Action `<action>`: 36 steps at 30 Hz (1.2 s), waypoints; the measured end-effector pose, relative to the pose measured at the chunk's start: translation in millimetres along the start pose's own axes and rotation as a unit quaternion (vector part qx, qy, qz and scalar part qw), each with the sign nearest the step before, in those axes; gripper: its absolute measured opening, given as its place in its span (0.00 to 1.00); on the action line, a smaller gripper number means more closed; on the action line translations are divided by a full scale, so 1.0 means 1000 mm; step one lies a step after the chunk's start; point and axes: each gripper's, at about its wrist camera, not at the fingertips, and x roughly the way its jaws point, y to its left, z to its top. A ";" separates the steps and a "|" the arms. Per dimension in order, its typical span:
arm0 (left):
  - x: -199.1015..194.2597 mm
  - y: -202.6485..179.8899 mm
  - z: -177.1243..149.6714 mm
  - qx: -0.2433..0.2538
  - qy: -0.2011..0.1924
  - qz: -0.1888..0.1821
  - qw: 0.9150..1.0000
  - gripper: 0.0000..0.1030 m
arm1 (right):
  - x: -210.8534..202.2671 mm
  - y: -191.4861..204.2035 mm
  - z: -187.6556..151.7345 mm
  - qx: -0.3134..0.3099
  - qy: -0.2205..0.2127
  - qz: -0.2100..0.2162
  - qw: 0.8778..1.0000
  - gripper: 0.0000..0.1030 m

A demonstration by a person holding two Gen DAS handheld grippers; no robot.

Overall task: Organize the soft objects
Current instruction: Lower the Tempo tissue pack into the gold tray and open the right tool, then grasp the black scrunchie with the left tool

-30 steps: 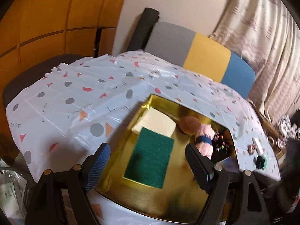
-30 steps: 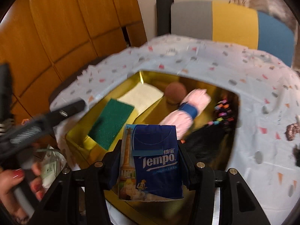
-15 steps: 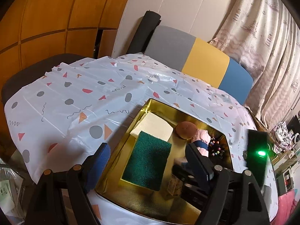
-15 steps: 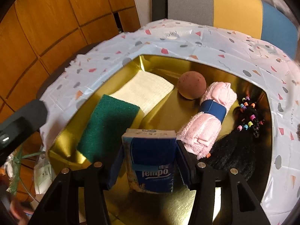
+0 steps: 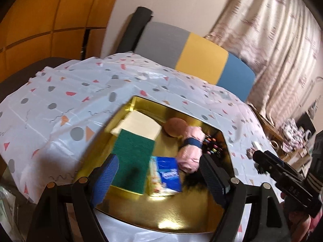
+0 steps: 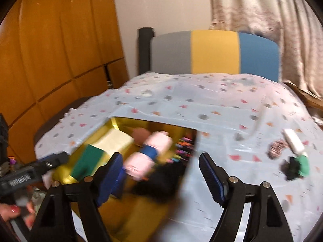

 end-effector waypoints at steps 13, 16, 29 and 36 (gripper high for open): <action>0.020 -0.089 -0.042 0.104 0.071 -0.092 0.988 0.81 | -0.005 -0.119 -0.087 0.067 0.081 -0.104 0.989 0.76; 0.024 -0.110 -0.051 0.115 0.087 -0.108 0.984 0.81 | -0.013 -0.139 -0.099 0.079 0.075 -0.128 0.986 0.76; 0.049 -0.213 -0.064 0.177 0.128 -0.147 0.965 0.81 | -0.036 -0.247 -0.100 0.111 0.034 -0.267 0.957 0.77; 0.083 -0.275 -0.064 0.182 0.147 -0.169 0.957 0.81 | -0.051 -0.278 -0.110 0.171 0.003 -0.318 0.933 0.76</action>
